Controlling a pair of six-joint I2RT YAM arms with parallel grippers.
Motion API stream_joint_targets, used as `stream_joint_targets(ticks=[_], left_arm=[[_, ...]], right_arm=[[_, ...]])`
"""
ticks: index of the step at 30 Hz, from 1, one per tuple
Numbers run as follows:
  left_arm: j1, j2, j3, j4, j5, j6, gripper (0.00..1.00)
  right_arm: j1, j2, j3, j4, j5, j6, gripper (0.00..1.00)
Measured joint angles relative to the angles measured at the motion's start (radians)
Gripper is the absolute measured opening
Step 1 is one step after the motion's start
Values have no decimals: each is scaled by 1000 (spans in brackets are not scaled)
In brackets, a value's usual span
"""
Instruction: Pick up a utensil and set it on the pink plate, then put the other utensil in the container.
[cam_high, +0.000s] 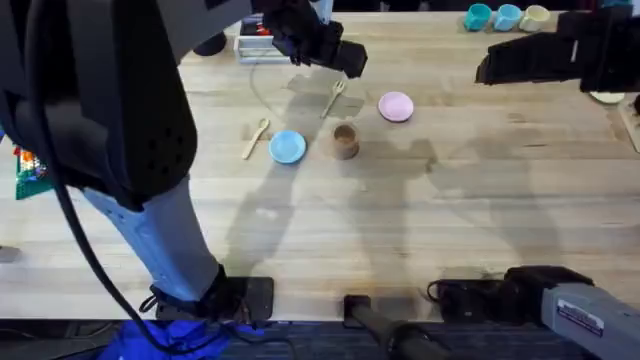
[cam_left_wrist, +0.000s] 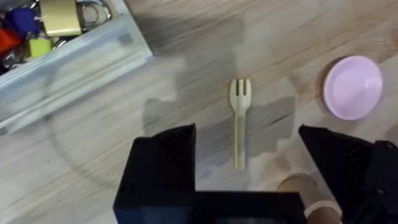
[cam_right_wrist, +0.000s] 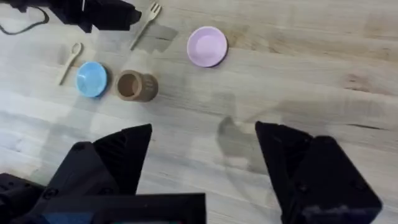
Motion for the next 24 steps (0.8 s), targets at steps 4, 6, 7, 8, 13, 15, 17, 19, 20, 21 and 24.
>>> stream_joint_targets(ticks=[4, 6, 7, 8, 13, 15, 17, 19, 20, 21, 24], left_arm=[[-42, 0, 0, -8, -90, -7, 992], [-64, 0, 0, -9, -115, -9, 992], [-75, 0, 0, -9, -125, -14, 992], [-83, 0, 0, -9, -129, -21, 992], [-87, 14, 0, -21, -135, -53, 992], [-82, 33, 1, -24, -136, -60, 992], [-79, 56, 1, -25, -136, -63, 992], [-80, 77, 1, -26, -136, -66, 992], [-80, 87, 1, -27, -135, -67, 992], [-80, 95, 1, -27, -135, -67, 992], [-80, 107, 1, -27, -135, -67, 992]], right_arm=[[0, 0, 0, 0, 0, 0, 997], [0, 0, 0, 0, 0, 0, 997], [0, 0, 0, 0, 0, 0, 997], [0, 0, 0, 0, 0, 0, 997], [0, 0, 0, 0, 0, 0, 996], [0, 0, 0, 0, 0, 0, 997], [0, 0, 0, 0, 0, 0, 997], [0, 0, 0, 0, 0, 0, 997], [0, 0, 0, 0, 0, 0, 997], [0, 0, 0, -1, 0, 0, 997], [0, 0, 0, -1, 0, 0, 997]])
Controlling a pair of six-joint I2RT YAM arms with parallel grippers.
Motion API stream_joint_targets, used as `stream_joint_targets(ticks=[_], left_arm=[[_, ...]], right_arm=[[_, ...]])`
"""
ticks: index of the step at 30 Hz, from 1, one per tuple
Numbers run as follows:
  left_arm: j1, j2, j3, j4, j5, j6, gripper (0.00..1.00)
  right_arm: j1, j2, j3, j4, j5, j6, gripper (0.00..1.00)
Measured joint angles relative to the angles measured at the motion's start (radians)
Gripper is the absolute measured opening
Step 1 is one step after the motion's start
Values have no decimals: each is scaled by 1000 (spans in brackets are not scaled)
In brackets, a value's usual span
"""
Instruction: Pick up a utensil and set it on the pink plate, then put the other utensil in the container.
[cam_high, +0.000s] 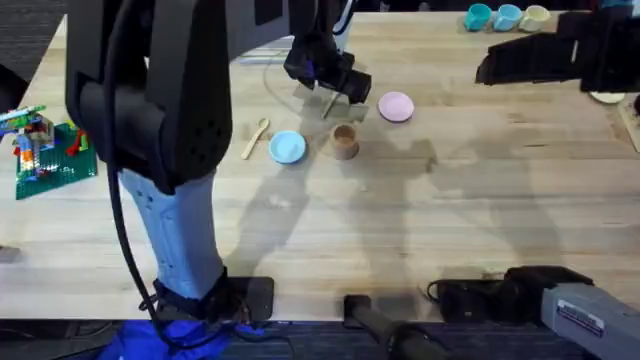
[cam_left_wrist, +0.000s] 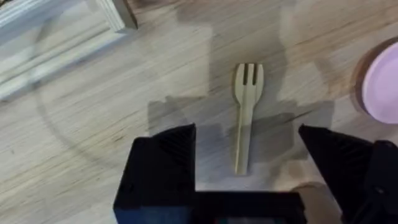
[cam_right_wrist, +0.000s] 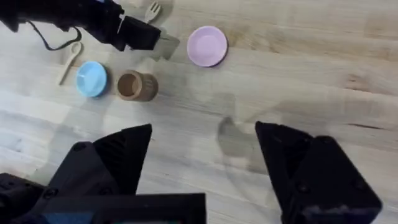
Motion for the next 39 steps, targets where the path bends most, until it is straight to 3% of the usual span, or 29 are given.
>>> stream_joint_targets(ticks=[20, 23, 25, 27, 32, 35, 39], left_arm=[[0, 37, 7, 29, -7, 1, 964], [0, 37, 7, 29, -7, 1, 885], [0, 37, 7, 30, -7, 1, 718], [0, 37, 7, 30, -7, 1, 636], [0, 37, 7, 28, -7, 1, 591], [0, 37, 7, 18, -7, 2, 508], [0, 37, 7, 4, -8, 15, 493]], right_arm=[[0, 0, 0, -60, 0, 0, 997], [0, 0, 0, -60, 0, 0, 996], [0, 0, 0, -60, 0, 0, 997], [0, 0, 0, -60, 0, 0, 997], [0, 0, 0, -60, 0, 0, 997], [0, 0, 0, -60, 0, 0, 997], [0, 0, 0, -60, 0, 0, 997]])
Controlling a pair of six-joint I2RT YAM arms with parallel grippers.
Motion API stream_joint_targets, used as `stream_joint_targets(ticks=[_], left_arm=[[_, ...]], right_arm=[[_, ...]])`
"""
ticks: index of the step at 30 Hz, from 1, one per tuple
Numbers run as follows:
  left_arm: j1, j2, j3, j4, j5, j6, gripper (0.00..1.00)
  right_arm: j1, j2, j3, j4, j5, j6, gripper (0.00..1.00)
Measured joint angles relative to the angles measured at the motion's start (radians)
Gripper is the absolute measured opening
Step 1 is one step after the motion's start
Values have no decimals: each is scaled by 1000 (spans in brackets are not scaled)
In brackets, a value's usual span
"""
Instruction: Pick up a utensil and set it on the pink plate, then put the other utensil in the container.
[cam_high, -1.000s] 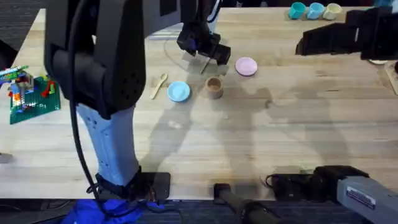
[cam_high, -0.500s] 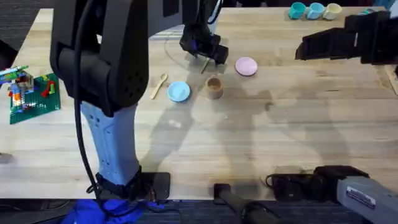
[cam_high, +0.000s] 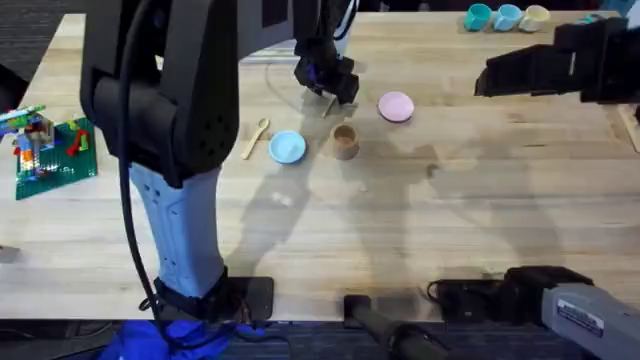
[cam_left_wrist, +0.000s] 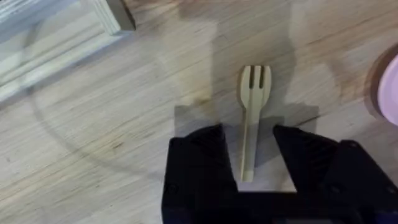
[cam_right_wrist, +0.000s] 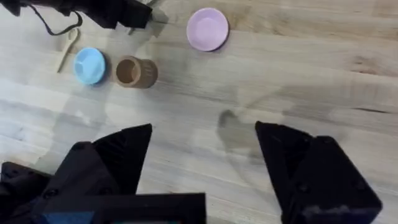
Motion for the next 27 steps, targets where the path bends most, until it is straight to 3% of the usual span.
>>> stream_joint_targets(ticks=[11, 27], left_arm=[[0, 0, 4, -28, -15, 13, 491], [-14, 0, 5, -31, -10, 13, 204]], right_arm=[[0, 0, 0, 0, 0, 0, 997], [0, 0, 0, 0, 0, 0, 996]])
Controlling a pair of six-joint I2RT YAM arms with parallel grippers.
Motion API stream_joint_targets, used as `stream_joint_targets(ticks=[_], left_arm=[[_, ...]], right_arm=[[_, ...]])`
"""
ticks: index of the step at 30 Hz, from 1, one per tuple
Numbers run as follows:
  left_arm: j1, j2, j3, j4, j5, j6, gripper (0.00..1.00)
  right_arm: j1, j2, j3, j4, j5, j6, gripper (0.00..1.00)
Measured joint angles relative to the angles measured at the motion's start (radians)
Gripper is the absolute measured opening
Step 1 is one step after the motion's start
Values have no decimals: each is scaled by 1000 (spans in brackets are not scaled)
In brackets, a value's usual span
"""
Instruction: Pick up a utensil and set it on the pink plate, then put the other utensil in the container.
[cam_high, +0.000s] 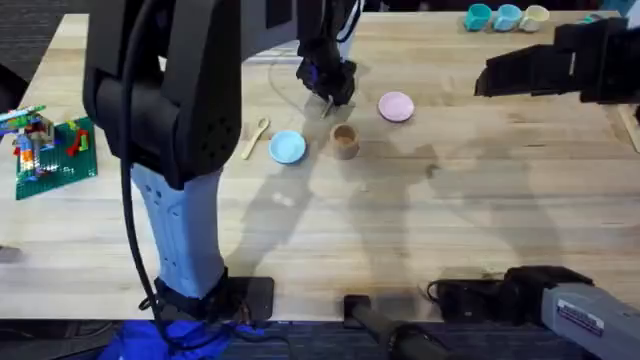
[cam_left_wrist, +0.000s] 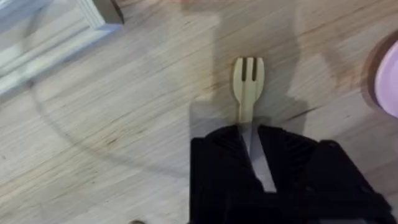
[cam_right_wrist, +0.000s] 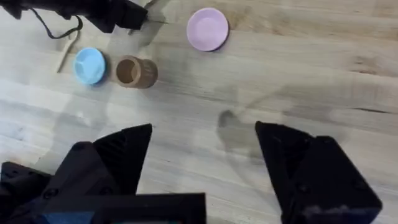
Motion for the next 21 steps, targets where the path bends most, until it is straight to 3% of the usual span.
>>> stream_joint_targets(ticks=[21], left_arm=[[-1, 0, 0, 8, 2, 0, 81]], right_arm=[[0, 0, 0, 0, 0, 0, 997]])
